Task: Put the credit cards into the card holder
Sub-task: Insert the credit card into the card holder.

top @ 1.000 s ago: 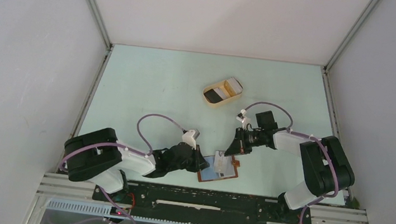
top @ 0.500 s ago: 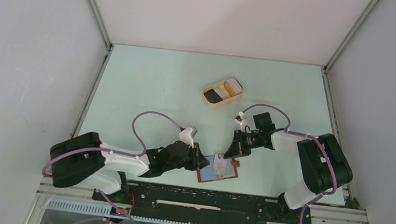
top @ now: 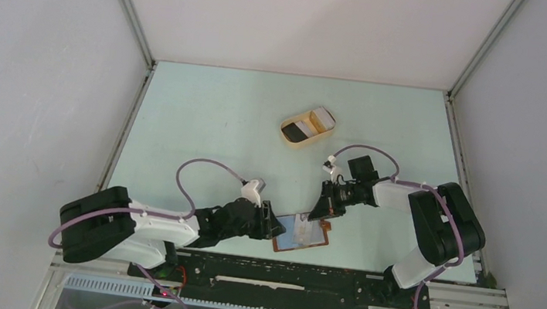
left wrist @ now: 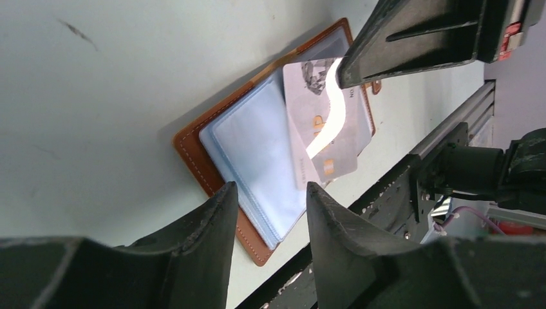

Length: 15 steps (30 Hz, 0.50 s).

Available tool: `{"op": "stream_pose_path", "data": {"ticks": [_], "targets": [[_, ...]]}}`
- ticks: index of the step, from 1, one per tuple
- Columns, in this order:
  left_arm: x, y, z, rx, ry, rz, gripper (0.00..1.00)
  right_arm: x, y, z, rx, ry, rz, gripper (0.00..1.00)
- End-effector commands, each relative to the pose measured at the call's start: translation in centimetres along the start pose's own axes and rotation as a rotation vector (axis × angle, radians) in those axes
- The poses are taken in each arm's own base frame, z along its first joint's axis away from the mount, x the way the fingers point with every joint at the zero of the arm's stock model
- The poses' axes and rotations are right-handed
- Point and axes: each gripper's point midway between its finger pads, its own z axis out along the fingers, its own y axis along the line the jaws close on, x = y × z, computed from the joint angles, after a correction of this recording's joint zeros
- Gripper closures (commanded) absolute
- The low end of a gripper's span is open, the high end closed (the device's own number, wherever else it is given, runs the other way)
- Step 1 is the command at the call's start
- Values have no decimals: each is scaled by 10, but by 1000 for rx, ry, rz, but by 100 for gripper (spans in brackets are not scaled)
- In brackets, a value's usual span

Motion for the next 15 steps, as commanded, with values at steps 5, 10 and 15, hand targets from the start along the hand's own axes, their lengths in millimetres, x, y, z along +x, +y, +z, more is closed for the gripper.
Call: {"op": "stream_pose_path", "data": {"ticks": [5, 10, 15], "targets": [[15, 15, 7, -86, 56, -36, 55, 4, 0, 3, -6, 25, -1, 100], [21, 24, 15, -153, 84, -29, 63, 7, 3, 3, -11, 39, 6, 100], [22, 30, 20, -194, 90, -20, 66, 10, 6, 4, -29, 57, 8, 100]]}}
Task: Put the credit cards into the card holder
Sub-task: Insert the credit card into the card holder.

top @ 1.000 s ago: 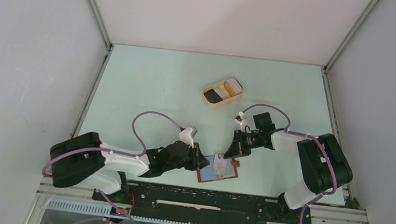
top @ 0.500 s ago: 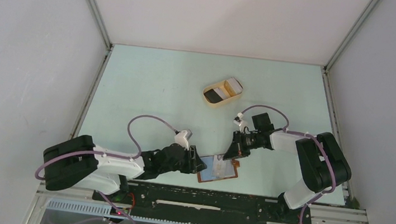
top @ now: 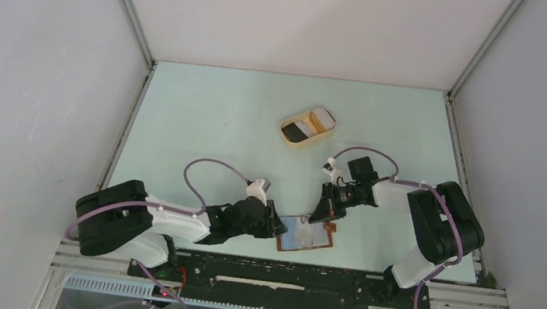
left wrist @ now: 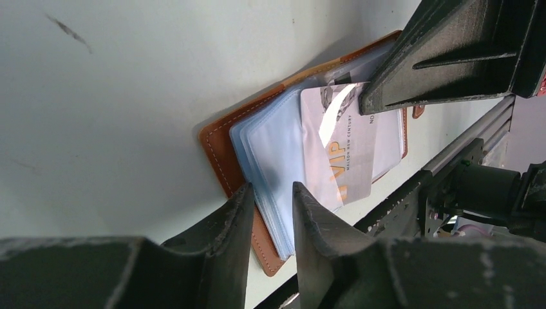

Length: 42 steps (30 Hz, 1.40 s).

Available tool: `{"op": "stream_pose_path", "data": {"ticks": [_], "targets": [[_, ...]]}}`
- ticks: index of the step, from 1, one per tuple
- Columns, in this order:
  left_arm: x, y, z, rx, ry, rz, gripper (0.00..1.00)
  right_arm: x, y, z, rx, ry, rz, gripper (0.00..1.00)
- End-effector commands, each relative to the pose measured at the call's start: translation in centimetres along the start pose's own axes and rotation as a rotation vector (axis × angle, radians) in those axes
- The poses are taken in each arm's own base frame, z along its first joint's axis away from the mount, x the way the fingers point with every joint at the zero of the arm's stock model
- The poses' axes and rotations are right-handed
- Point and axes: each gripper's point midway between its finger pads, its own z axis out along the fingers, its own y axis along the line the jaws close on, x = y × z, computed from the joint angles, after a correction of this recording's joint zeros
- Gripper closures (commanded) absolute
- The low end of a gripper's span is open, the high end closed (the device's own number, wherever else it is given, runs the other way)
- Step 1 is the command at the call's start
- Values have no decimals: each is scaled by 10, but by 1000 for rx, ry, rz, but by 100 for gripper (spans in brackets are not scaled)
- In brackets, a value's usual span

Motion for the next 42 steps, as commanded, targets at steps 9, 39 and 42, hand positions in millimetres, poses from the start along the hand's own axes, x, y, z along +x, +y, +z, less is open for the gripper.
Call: {"op": "stream_pose_path", "data": {"ticks": [9, 39, 42], "targets": [[9, 38, 12, -211, 30, 48, 68, 1, 0, -1, 28, 28, 14, 100], [4, 46, 19, -299, 21, 72, 85, 12, -4, -31, 111, -4, 95, 100], [5, 47, 19, -300, 22, 73, 85, 15, -8, -30, 126, 5, 114, 100]]}}
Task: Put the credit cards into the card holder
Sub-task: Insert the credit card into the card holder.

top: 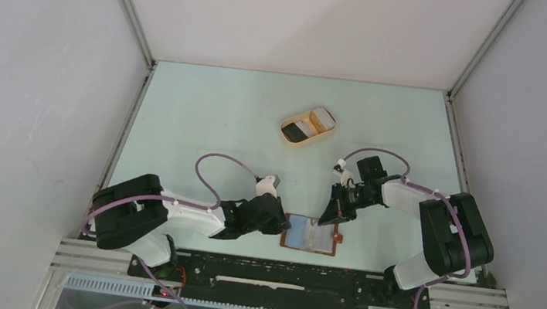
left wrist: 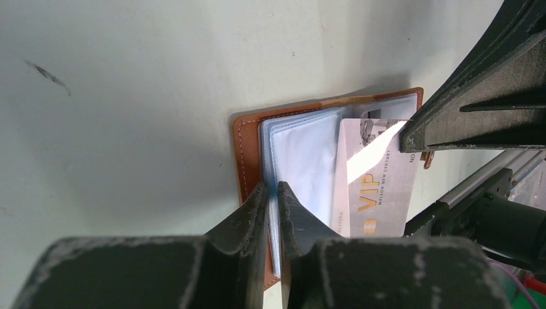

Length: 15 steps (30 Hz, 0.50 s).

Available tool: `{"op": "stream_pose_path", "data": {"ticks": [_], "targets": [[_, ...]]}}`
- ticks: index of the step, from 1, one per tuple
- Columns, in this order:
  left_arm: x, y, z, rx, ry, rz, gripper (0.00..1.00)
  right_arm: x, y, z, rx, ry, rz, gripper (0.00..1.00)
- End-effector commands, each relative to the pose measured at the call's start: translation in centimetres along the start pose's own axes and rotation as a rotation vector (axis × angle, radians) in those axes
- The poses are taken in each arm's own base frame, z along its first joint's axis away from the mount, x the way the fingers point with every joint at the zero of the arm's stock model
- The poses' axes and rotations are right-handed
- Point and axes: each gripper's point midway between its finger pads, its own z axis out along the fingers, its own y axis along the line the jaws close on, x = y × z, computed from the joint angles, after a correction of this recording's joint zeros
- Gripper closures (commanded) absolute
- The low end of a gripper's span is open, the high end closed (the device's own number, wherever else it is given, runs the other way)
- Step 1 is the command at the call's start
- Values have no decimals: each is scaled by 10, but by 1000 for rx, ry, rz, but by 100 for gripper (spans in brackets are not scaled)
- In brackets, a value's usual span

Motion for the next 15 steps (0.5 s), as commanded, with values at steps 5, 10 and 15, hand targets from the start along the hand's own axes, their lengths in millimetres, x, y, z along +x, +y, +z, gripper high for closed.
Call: {"op": "stream_pose_path", "data": {"ticks": [5, 10, 15], "targets": [[16, 51, 2, -183, 36, 60, 85, 11, -8, -1, 33, 11, 27, 100], [16, 50, 2, -179, 35, 61, 85, 16, -10, 2, 25, 22, 51, 100], [16, 50, 2, -176, 36, 63, 86, 17, -14, 4, 34, 31, 110, 100]]}}
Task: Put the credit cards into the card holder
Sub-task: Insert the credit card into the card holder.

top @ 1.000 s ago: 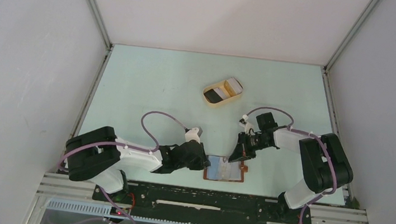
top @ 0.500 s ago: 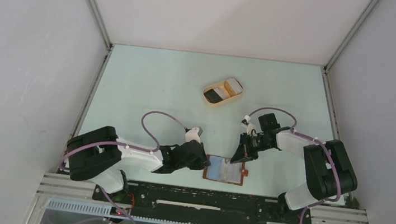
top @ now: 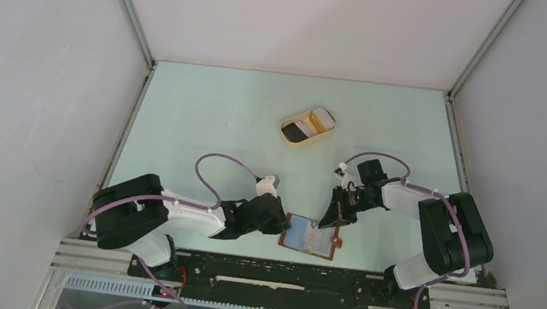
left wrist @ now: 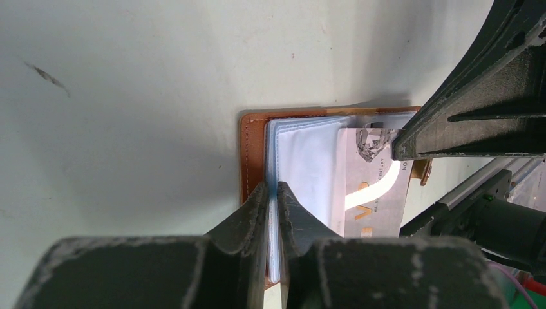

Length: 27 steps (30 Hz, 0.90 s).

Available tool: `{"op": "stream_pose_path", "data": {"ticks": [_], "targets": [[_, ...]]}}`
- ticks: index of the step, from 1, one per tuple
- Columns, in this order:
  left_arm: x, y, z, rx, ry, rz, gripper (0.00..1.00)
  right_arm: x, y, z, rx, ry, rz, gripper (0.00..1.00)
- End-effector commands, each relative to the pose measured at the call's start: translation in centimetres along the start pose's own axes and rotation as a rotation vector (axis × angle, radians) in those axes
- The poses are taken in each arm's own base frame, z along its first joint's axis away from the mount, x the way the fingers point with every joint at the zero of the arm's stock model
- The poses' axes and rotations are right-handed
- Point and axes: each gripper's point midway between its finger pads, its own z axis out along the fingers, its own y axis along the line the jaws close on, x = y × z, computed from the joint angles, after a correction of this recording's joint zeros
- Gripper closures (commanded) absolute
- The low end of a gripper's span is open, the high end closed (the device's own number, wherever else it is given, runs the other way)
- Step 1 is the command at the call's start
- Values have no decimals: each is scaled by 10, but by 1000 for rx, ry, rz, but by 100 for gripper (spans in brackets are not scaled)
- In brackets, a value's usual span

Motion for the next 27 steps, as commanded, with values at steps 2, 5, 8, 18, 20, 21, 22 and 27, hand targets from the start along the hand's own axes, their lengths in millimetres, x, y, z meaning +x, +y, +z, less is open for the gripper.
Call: {"op": "stream_pose_path", "data": {"ticks": [2, 5, 8, 18, 20, 21, 22, 27], "targets": [[17, 50, 2, -177, 40, 69, 86, 6, -9, 3, 22, 20, 83, 100], [17, 50, 2, -175, 42, 71, 86, 5, -10, 5, 15, 18, 90, 100], [17, 48, 2, -168, 42, 71, 86, 2, -10, 7, 5, 12, 91, 100], [13, 40, -3, -99, 11, 46, 80, -4, 10, 18, -56, 13, -11, 100], [11, 38, -5, -85, 0, 39, 79, -6, 13, 21, -59, 11, -35, 100], [10, 37, -6, -77, -7, 34, 79, -8, 13, 22, -59, 5, -46, 100], [9, 37, -8, -71, -14, 29, 79, -9, 13, 22, -57, 0, -51, 100], [4, 36, -16, -31, -50, 11, 74, -17, 15, 25, -76, -22, -62, 100]]}}
